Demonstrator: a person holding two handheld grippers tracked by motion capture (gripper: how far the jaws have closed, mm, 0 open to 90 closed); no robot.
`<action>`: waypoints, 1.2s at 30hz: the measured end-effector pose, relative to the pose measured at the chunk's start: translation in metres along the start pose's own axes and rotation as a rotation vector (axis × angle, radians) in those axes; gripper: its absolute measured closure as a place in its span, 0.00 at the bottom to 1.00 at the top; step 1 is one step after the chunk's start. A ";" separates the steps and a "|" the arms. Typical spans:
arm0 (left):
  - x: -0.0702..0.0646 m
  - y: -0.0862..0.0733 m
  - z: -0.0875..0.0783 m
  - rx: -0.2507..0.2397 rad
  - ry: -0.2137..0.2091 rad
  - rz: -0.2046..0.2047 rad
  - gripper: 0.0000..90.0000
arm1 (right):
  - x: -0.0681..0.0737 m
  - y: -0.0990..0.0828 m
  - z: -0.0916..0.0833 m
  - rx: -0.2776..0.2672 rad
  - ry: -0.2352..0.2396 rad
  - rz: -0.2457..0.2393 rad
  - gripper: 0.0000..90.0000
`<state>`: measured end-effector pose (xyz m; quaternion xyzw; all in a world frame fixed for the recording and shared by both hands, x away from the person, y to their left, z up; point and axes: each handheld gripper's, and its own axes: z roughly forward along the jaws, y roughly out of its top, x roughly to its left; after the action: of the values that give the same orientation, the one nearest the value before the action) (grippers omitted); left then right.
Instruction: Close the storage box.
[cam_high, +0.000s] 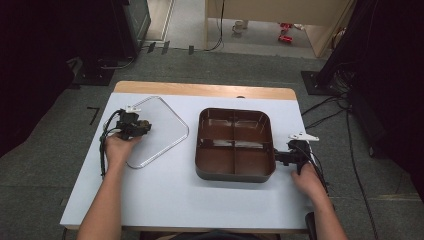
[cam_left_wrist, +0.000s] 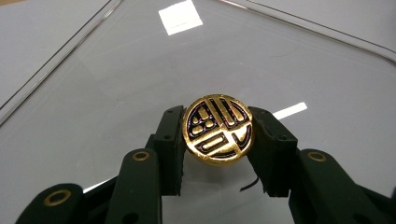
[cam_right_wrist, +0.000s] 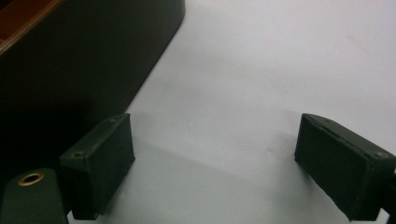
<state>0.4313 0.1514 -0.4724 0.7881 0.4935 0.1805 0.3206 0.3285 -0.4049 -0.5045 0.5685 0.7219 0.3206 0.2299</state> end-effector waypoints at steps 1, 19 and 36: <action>0.001 0.000 -0.001 -0.003 -0.001 -0.003 0.66 | 0.000 0.000 0.000 0.000 0.000 0.000 0.12; -0.007 0.016 -0.036 -0.058 -0.042 0.016 0.66 | 0.000 0.000 0.000 0.000 0.000 -0.001 0.12; -0.043 0.044 -0.059 -0.102 -0.141 0.088 0.66 | 0.000 0.000 0.000 0.000 0.000 0.001 0.12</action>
<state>0.4056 0.1192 -0.3984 0.8022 0.4250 0.1635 0.3861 0.3285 -0.4048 -0.5045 0.5691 0.7215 0.3207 0.2295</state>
